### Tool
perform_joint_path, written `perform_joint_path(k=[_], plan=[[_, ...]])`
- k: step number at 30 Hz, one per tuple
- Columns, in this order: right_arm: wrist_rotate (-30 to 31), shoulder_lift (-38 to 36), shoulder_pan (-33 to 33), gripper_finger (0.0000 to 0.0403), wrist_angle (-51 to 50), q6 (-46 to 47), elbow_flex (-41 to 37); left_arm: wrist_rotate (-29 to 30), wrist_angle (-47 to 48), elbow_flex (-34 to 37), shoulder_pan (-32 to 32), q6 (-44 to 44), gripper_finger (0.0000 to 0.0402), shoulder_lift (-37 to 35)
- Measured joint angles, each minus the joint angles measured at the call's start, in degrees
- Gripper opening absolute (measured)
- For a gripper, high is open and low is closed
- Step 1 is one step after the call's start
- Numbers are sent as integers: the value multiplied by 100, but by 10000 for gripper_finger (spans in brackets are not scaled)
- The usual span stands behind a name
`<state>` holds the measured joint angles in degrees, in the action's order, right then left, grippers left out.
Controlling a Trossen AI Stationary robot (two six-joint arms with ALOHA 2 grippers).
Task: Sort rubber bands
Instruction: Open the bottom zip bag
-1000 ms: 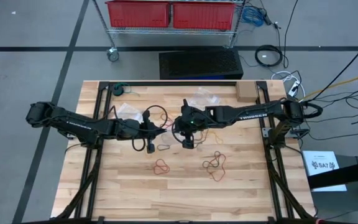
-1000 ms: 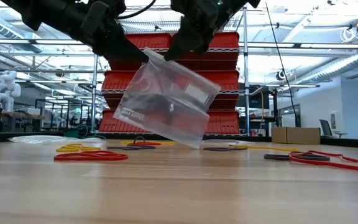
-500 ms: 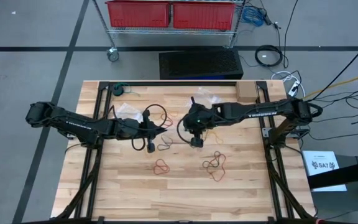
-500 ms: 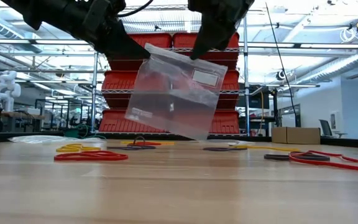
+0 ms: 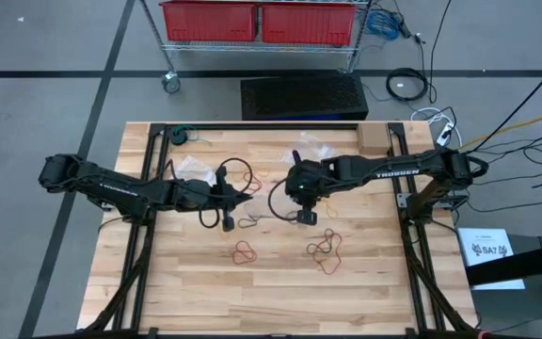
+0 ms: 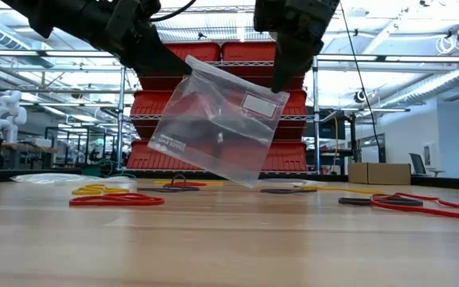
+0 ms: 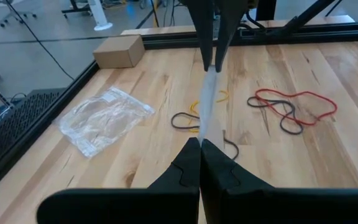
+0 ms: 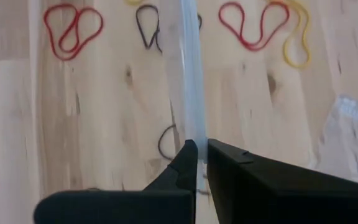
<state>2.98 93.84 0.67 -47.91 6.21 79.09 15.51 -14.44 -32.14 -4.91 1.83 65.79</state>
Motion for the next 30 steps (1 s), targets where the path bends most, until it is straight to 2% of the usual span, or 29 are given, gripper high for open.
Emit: perform_joint_path(k=[10, 19, 23, 26, 30], plan=[[-5, 0, -47, 15, -289, 231, 79, -4, 2, 0, 1, 0, 0, -14], [13, 0, -47, 96, -851, 182, 1040, -2, 4, 0, 0, -9, 0, -25], [12, -9, -76, 114, -428, -137, 1279, -74, 4, 0, 0, -15, 0, -25], [4, 41, -75, 98, 221, -413, 1137, -92, 4, 0, 0, -17, 0, -25], [45, 126, -79, 25, 693, -600, 786, -92, 13, 0, 0, -35, 0, -25]])
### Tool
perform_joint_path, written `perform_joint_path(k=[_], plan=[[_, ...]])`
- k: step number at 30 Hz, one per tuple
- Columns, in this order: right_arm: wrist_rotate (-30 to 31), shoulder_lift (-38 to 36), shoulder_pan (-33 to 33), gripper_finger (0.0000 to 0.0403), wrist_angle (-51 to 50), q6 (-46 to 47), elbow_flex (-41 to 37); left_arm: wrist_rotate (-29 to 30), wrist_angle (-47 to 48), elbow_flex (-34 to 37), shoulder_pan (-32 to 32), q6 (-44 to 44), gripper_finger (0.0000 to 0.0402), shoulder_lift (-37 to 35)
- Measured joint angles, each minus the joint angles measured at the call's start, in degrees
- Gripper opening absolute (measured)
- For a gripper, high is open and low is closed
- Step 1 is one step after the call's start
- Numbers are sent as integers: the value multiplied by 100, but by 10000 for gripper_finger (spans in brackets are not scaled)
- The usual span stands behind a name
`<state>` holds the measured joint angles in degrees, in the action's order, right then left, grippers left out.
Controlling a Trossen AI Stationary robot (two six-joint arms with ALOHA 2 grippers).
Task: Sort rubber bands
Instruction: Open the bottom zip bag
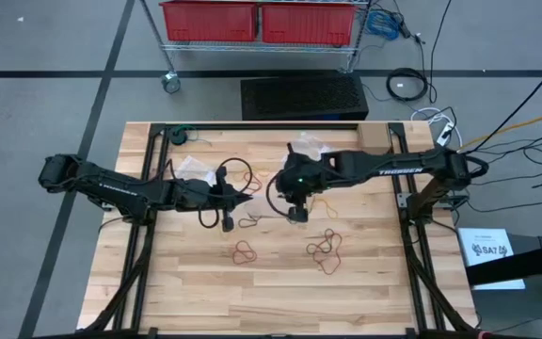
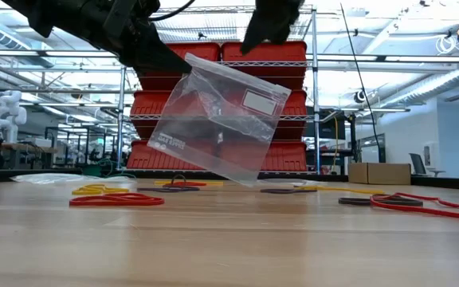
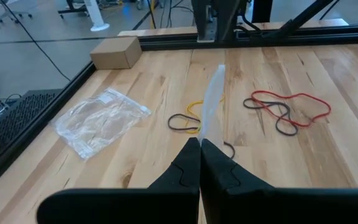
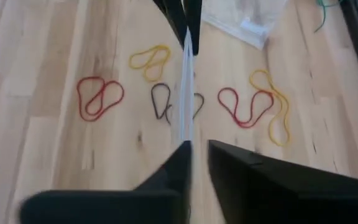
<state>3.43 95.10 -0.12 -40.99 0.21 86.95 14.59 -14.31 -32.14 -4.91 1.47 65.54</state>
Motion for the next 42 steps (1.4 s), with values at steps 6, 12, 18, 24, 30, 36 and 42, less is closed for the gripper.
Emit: perform_joint_path(k=[6, 12, 18, 24, 30, 36, 42], plan=[[-16, 57, -46, 3, 693, 143, -309, -4, 169, 0, 0, -111, 0, 2], [115, 279, -84, 1, 821, 164, -323, -4, 145, 0, 0, -120, 0, 2], [302, 511, -73, 0, 892, 140, -323, -7, 160, 0, 0, -120, 0, 2], [637, 584, -73, 0, 967, 87, -325, -103, 155, 0, 0, -122, 0, 2], [738, 584, -63, 0, 1148, 81, -325, -105, 158, 0, -11, -122, 0, 4], [692, 600, -63, 0, 1317, 60, -325, -105, 150, 0, -11, -122, 0, 4], [340, 731, -91, 0, 1023, 205, -323, -105, 103, 0, -11, -142, 0, 7]])
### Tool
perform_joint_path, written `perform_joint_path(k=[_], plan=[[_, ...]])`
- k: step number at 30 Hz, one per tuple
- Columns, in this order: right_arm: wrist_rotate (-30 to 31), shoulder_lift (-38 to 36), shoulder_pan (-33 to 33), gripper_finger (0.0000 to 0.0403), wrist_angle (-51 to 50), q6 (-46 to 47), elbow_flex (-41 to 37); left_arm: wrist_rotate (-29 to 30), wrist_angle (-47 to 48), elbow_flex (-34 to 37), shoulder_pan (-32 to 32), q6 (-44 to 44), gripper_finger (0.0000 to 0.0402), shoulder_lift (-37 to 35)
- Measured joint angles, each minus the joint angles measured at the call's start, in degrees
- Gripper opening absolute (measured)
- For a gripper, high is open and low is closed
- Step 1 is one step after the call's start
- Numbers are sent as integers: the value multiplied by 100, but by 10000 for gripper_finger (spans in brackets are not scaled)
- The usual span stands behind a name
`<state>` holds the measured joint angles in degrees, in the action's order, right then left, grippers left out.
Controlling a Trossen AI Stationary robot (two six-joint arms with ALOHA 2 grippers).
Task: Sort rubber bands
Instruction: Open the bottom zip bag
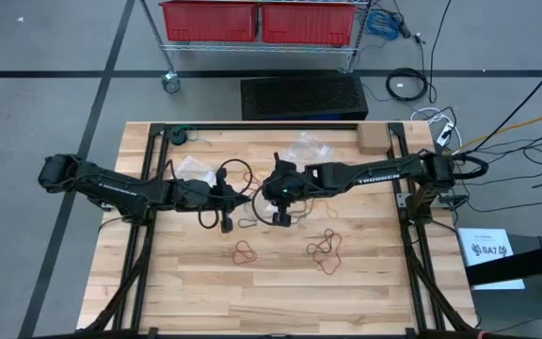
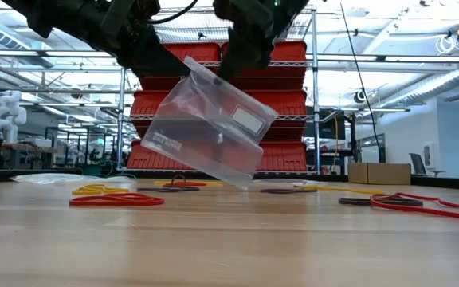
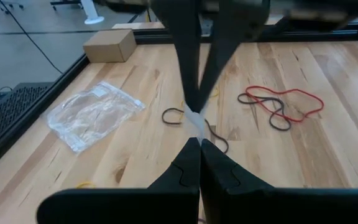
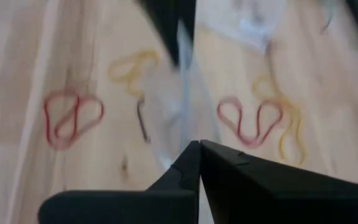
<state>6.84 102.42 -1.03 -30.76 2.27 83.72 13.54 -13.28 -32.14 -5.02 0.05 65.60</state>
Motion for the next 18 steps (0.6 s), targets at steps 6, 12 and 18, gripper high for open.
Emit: perform_joint_path(k=[6, 12, 18], plan=[[547, 156, -25, 0, -273, 269, -2, 0, -25, 0, 0, -90, 0, 0], [523, 157, 75, 0, 279, 275, -2, -11, -16, 0, 0, -118, 0, 0], [-640, 397, 54, 0, 408, 125, -2, -42, 6, 0, 0, -120, 0, 0]])
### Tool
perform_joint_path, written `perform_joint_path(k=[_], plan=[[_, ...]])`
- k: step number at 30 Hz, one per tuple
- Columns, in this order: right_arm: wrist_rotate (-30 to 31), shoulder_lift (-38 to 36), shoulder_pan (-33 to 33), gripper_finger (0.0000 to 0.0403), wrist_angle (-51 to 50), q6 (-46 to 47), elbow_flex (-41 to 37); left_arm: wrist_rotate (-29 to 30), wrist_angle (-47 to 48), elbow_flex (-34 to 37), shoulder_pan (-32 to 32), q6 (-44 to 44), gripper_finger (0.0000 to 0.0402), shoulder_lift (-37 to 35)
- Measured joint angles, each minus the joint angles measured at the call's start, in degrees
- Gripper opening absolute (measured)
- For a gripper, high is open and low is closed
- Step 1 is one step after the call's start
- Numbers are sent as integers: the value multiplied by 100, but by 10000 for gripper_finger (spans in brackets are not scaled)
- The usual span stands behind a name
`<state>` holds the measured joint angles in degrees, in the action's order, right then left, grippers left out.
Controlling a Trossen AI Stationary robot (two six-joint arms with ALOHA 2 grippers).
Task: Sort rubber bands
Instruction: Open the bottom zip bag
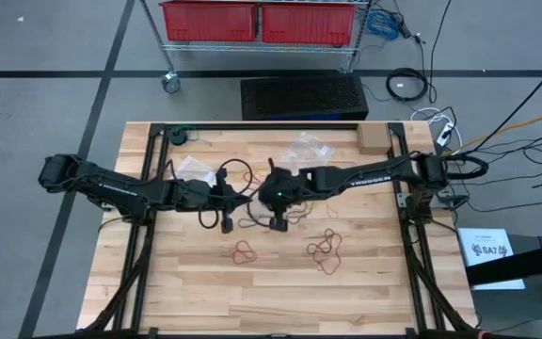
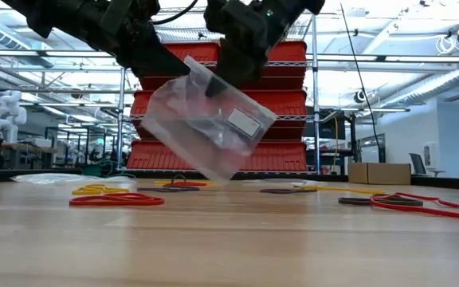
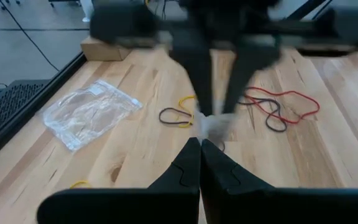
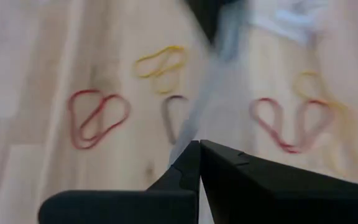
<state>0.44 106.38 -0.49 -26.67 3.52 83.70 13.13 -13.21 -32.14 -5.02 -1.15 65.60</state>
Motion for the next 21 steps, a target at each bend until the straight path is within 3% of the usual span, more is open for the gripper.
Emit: perform_joint_path(k=[3, 8, 10, 12, 16, 21], plan=[[27, 125, -11, 0, -193, 75, 0, 0, 8, 0, 0, 0, 0, 0], [996, 131, -15, 0, -199, 297, -2, 2, 20, 0, -42, -2, 0, 0], [1119, 84, -1, 0, 32, 283, -3, 2, 27, 0, -73, -2, 0, 0], [964, 53, 29, 0, 260, 184, -2, 2, 27, 0, -95, -2, 0, 0], [-80, 76, 101, 0, 643, 30, -2, 2, 53, 0, -116, -4, 0, 0], [-235, 94, 70, 0, 883, -218, -225, 2, 75, 0, -115, -14, 0, 0]])
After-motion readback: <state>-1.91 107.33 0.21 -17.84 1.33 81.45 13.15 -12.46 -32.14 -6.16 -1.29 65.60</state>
